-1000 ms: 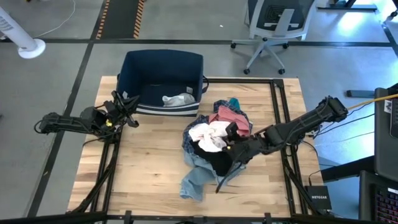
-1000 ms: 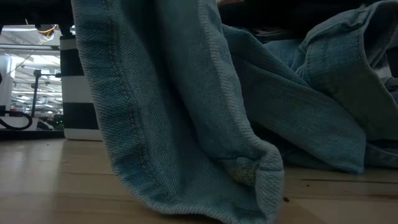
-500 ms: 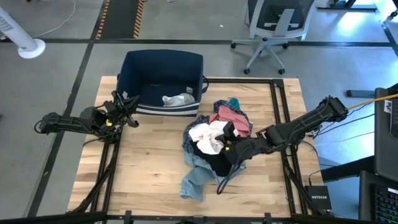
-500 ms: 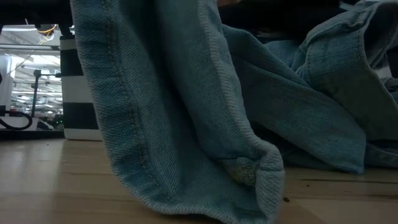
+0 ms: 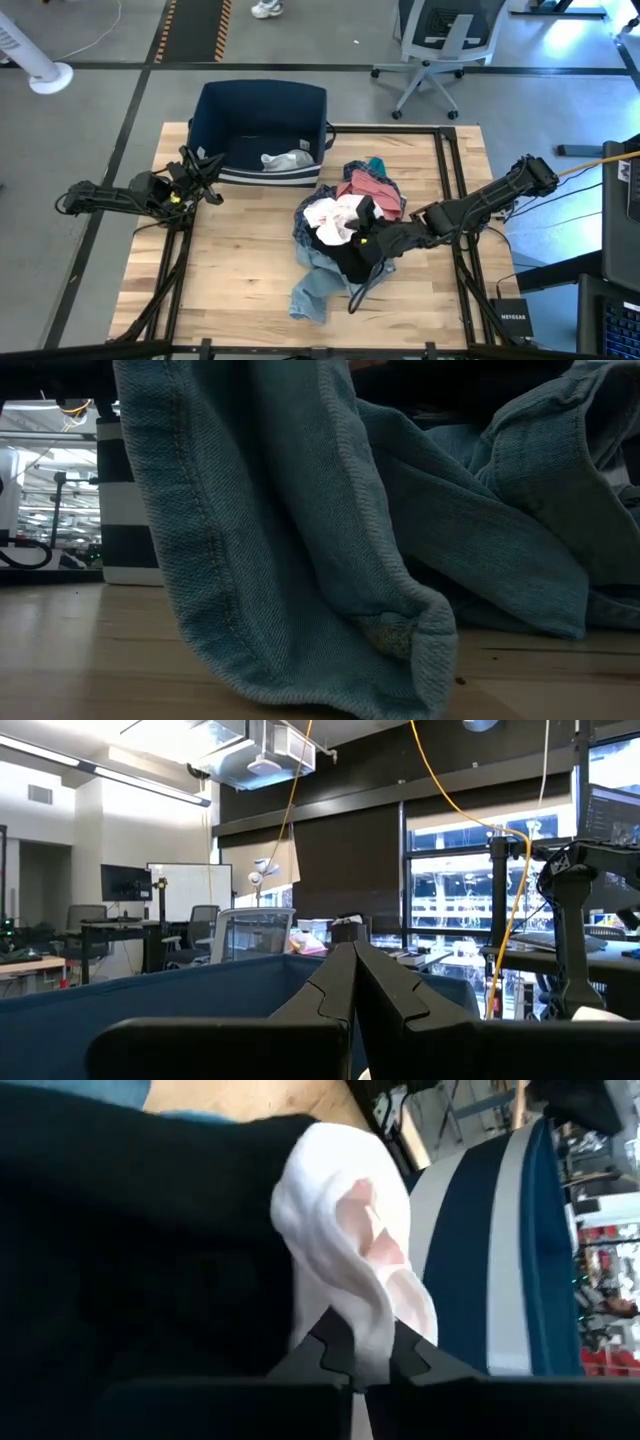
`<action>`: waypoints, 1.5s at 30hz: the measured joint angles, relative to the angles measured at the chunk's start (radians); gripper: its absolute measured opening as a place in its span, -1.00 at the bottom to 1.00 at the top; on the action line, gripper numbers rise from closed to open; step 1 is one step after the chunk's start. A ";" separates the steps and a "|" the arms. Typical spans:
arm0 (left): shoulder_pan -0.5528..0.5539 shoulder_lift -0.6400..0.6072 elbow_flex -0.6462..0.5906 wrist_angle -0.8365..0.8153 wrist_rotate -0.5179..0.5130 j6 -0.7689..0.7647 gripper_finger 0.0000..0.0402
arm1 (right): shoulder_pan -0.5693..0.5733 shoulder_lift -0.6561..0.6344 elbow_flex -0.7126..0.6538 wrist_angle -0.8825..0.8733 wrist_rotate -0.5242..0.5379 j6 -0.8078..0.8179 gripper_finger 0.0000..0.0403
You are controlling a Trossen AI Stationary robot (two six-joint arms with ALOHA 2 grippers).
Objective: Sort clothes
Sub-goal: Put the white underwear into the blue laundry bin
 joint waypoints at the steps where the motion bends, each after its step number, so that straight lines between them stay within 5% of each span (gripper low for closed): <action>1: 0.000 0.000 0.000 0.000 0.000 0.000 -0.99 | 0.000 0.000 0.000 0.009 0.007 -0.010 -0.93; 5: 0.000 0.000 0.000 0.000 0.000 0.000 -0.99 | 0.000 0.000 0.000 0.049 0.040 -0.036 -0.82; 12: 0.000 0.000 0.000 0.000 0.000 0.000 -0.99 | 0.000 0.000 0.018 0.128 0.098 -0.150 -0.96; 20: 0.000 0.000 0.000 0.000 0.000 0.000 -0.99 | -0.084 0.000 0.128 0.136 0.089 -0.184 -0.89; 45: 0.000 0.000 0.000 0.000 0.000 0.000 -0.99 | -0.533 -0.001 0.345 0.326 -0.326 -0.260 -0.92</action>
